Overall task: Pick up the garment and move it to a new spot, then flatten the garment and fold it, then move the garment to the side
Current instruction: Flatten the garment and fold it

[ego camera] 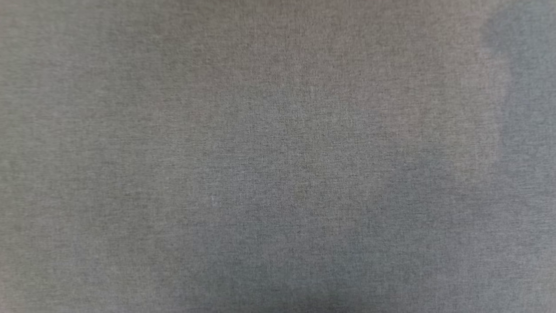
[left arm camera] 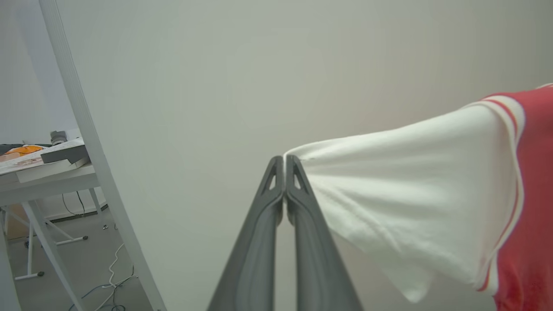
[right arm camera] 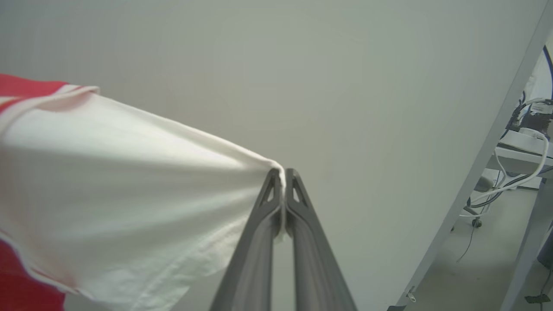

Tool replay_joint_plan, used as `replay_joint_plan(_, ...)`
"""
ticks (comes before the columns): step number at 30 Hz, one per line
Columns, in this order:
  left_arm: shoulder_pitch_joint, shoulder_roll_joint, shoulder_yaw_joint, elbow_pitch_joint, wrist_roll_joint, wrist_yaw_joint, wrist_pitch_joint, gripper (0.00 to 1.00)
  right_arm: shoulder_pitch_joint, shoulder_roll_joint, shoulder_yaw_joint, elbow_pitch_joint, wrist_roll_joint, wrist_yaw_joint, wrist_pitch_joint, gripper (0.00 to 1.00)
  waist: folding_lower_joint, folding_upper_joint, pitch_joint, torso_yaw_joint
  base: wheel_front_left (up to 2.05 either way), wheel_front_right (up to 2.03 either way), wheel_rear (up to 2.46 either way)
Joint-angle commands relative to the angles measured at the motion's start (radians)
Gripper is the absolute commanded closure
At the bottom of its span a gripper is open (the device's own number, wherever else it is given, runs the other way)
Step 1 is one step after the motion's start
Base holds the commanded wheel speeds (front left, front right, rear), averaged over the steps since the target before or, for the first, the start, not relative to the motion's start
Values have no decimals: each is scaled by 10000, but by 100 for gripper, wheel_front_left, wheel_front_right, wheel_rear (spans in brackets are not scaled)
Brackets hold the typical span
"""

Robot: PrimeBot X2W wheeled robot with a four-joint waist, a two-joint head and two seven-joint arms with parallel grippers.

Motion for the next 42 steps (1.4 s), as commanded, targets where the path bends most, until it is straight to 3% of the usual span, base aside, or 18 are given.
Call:
replay_joint_plan(1, -446, 22, 41, 404, 152, -6, -235, 100, -335, -1, -219, 326, -228, -23, -221, 100, -2, 0, 749, -210, 0, 0, 0)
replay_joint_plan(6, -1485, -360, -296, 1831, 464, -171, -1219, 100, -1120, 510, -684, 1439, -809, -23, -1071, 100, -2, 0, 1023, -160, 0, 0, 0)
replay_joint_plan(10, -1431, -651, -631, 2598, 450, -266, -1898, 100, -1100, 816, -727, 2127, -953, -23, -1403, 100, -2, 0, 1067, -69, 0, 0, 0)
replay_joint_plan(16, -589, -1055, -1140, 3581, -23, -334, -2488, 100, -597, 971, -622, 2896, -727, -23, -1726, 100, -2, 0, 913, 101, 0, 0, 0)
replay_joint_plan(21, 752, -1373, -1765, 3812, -604, -345, -2947, 100, 528, 1069, 299, 3375, -467, -23, -1920, 100, -2, 0, 384, 179, 0, 0, 0)
replay_joint_plan(34, 5675, -1583, -2753, 3648, -2100, -348, -3355, 100, 4891, 918, 2062, 3346, 2183, -23, -1830, 100, -2, 0, -2064, 335, 0, 0, 0)
replay_joint_plan(42, 8978, -1864, -3094, 3243, -2781, -182, -3385, 100, 8484, -403, 3479, 1492, 4776, -23, -833, 100, -2, 0, -3500, 628, 0, 0, 0)
